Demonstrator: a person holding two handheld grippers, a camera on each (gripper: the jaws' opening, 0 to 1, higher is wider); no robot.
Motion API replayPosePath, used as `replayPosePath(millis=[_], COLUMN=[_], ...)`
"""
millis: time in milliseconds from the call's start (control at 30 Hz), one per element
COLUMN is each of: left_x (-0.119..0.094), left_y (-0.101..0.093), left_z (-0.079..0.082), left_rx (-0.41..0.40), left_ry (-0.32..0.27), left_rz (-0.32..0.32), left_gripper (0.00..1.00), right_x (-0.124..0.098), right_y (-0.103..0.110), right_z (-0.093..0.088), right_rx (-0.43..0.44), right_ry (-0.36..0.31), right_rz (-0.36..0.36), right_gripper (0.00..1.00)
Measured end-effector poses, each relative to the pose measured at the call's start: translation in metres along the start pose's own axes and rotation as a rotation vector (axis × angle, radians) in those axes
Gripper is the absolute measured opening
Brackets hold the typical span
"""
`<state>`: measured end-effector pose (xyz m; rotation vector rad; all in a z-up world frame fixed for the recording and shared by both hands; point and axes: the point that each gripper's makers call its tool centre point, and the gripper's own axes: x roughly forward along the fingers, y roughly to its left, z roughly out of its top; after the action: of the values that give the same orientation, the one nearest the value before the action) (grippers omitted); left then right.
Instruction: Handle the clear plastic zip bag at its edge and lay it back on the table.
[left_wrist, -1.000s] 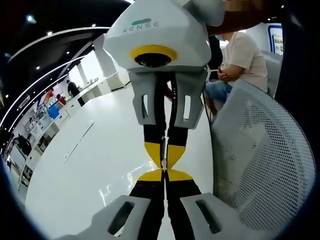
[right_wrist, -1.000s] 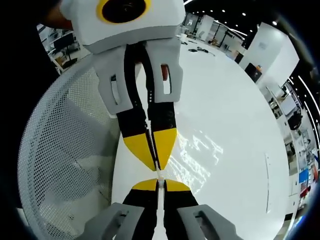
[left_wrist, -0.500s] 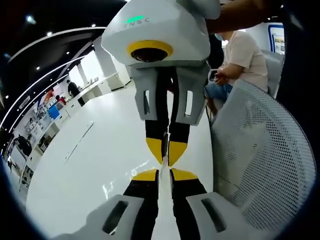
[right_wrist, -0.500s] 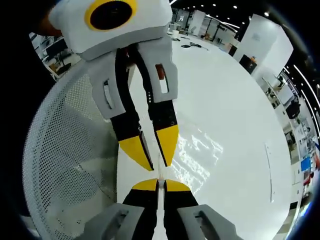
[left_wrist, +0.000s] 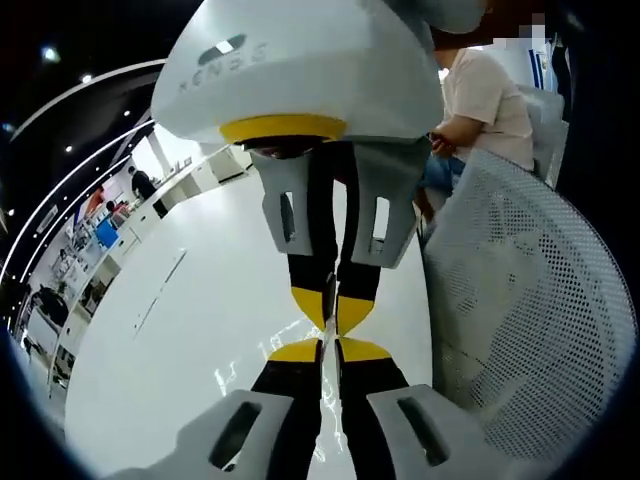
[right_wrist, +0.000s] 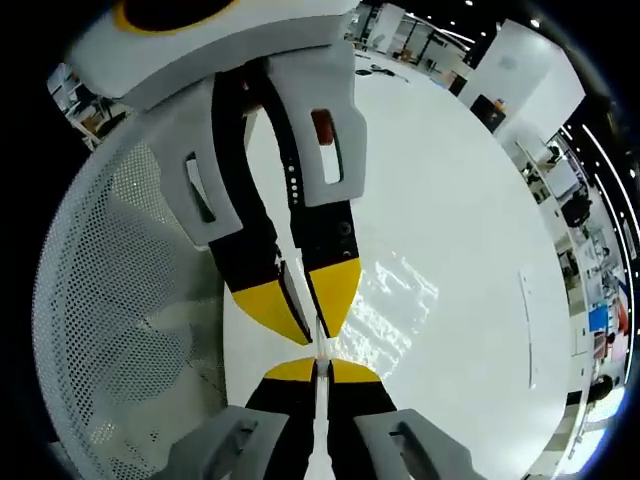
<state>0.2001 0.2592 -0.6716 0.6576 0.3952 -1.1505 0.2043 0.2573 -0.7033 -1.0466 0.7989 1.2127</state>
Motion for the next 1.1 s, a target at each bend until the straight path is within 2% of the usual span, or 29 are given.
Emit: replayPosePath(millis=[133, 400, 933, 1100], left_x=[0.000, -0.002, -0.003, -0.003], left_y=[0.003, 0.003, 0.003, 0.005], left_z=[0.000, -0.005, -0.008, -0.009], left_rx=[0.010, 0.031, 0.001, -0.007], left_ry=[0.006, 0.023, 0.033, 0.037], left_rz=[0.007, -0.003, -0.005, -0.004], left_gripper=[0.02, 0.00, 0.00, 0.00], right_x=[-0.003, -0.005, -0.004, -0.002], right_y=[0.000, 0.003, 0.003, -0.001], right_z=[0.005, 0.017, 0.017, 0.012], right_rx=[0.009, 0.000, 0.028, 0.055], right_ry=[-0.003, -0.036, -0.074, -0.072], right_rz=[-0.013, 0.005, 0.040, 0.045], right_gripper=[0.00, 0.00, 0.00, 0.00])
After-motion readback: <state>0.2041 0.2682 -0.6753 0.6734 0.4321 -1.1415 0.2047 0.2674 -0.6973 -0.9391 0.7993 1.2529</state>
